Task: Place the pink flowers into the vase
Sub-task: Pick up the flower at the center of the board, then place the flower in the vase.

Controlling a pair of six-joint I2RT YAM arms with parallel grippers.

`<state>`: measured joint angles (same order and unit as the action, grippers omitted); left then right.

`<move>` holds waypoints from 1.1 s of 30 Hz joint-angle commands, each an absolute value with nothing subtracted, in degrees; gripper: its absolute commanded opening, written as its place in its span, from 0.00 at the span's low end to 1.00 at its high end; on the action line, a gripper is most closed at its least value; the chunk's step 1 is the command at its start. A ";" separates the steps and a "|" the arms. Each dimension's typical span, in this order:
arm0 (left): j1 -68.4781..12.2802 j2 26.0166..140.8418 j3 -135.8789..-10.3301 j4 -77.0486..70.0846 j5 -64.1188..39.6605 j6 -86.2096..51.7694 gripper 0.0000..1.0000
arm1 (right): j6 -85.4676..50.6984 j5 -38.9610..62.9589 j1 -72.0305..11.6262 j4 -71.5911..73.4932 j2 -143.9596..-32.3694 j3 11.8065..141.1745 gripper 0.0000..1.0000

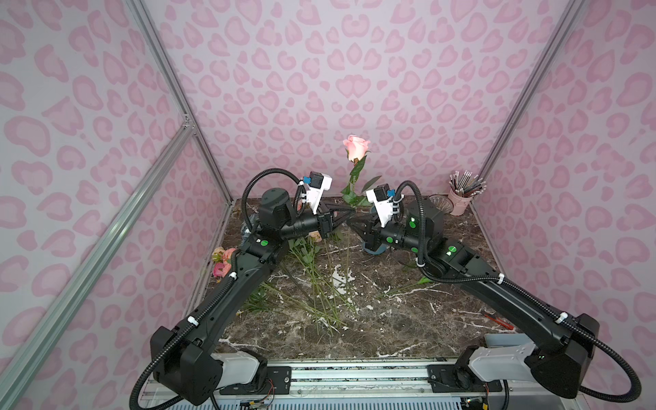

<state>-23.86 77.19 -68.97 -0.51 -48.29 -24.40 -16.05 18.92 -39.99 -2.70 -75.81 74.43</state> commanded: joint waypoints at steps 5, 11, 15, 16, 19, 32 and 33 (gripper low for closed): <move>-23.85 78.06 -73.24 10.02 -36.81 -20.82 0.73 | -16.40 8.77 -37.51 -3.70 -74.59 75.50 0.00; -23.68 82.61 -80.80 27.12 -11.32 -18.54 0.71 | -14.84 -7.60 -33.57 -7.81 -73.13 77.52 0.00; -23.26 90.09 -83.95 36.05 -0.46 -20.09 0.52 | -11.79 -21.56 -33.16 -6.71 -72.51 80.12 0.00; -23.20 92.06 -84.15 37.53 0.45 -21.14 0.49 | -10.97 -24.83 -33.15 -5.96 -72.34 80.41 0.00; -23.23 95.55 -82.55 37.78 0.48 -24.37 0.37 | -8.33 -32.24 -32.66 -3.63 -72.07 81.02 0.00; -23.20 98.70 -74.61 31.75 0.49 -30.56 0.26 | -3.87 -40.98 -25.86 0.08 -68.83 83.80 0.00; -23.24 98.35 -74.09 31.22 0.10 -30.75 0.26 | -3.42 -41.77 -25.41 0.29 -68.58 83.94 0.00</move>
